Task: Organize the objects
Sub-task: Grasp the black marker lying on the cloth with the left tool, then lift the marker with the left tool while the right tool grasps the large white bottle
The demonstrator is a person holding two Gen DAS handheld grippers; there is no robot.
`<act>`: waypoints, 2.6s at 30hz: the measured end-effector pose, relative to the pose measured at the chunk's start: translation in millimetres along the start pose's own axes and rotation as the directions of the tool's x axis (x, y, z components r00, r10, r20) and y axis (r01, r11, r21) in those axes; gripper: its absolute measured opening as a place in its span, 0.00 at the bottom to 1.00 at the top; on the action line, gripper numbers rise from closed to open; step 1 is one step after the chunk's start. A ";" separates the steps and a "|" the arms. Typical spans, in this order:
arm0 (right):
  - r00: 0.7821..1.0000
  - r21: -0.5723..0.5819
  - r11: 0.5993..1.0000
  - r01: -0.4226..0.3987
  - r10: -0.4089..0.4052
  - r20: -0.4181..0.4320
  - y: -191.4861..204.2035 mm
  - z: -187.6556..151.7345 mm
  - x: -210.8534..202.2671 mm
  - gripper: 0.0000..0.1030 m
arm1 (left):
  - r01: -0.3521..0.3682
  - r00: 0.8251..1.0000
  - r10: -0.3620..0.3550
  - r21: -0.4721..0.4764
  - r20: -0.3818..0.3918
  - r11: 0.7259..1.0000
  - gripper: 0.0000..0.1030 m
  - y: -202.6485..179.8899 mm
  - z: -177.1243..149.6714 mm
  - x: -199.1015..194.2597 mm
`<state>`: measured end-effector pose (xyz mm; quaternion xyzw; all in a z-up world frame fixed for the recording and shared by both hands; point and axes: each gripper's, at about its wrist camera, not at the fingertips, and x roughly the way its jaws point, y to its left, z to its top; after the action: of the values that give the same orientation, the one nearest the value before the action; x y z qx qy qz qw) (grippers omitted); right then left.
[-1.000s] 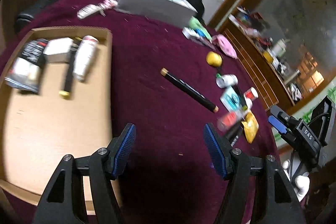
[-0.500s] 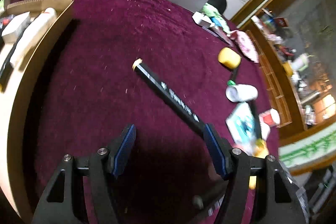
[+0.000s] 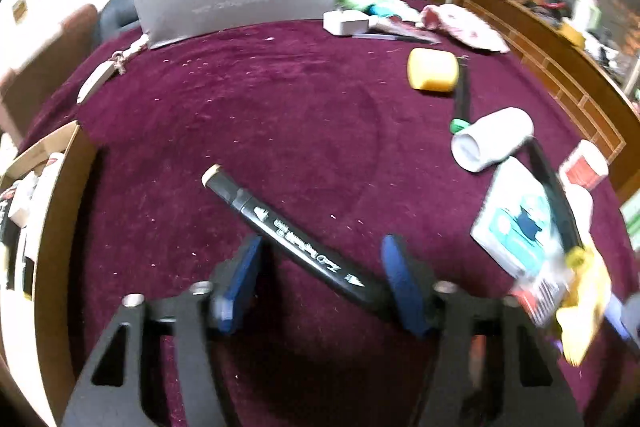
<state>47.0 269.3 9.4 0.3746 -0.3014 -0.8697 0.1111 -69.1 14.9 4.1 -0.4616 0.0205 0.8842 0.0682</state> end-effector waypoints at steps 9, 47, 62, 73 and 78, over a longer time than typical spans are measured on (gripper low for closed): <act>1.000 -0.004 1.000 0.029 -0.029 -0.010 0.3 -0.5 3.6 0.77 | 0.023 0.999 -0.021 0.047 -0.033 0.999 0.11 53.0 -32.6 -31.3; 0.984 -0.128 0.975 0.179 -0.174 0.048 45.5 77.3 -8.5 0.77 | 0.410 0.902 -0.392 -0.076 0.180 0.909 0.11 93.4 -110.8 -135.7; 0.906 -0.145 0.938 0.315 -0.343 -0.249 86.3 106.0 145.5 0.76 | 0.344 0.929 -0.342 0.008 0.144 0.939 0.12 75.3 -116.6 -123.9; 0.871 -0.156 0.912 0.380 -0.409 -0.270 78.7 104.3 172.3 0.32 | 0.290 0.954 -0.287 -0.021 0.083 0.957 0.13 75.9 -124.3 -110.4; 0.901 -0.111 0.956 0.273 -0.294 -0.318 73.9 94.0 156.1 0.32 | 0.221 0.974 -0.222 0.034 0.034 0.975 0.23 59.6 -121.3 -98.6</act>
<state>-131.4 186.6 13.6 0.5516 -0.1927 -0.8103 0.0444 76.9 -66.1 13.8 -0.4433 -0.0192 0.8792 0.1736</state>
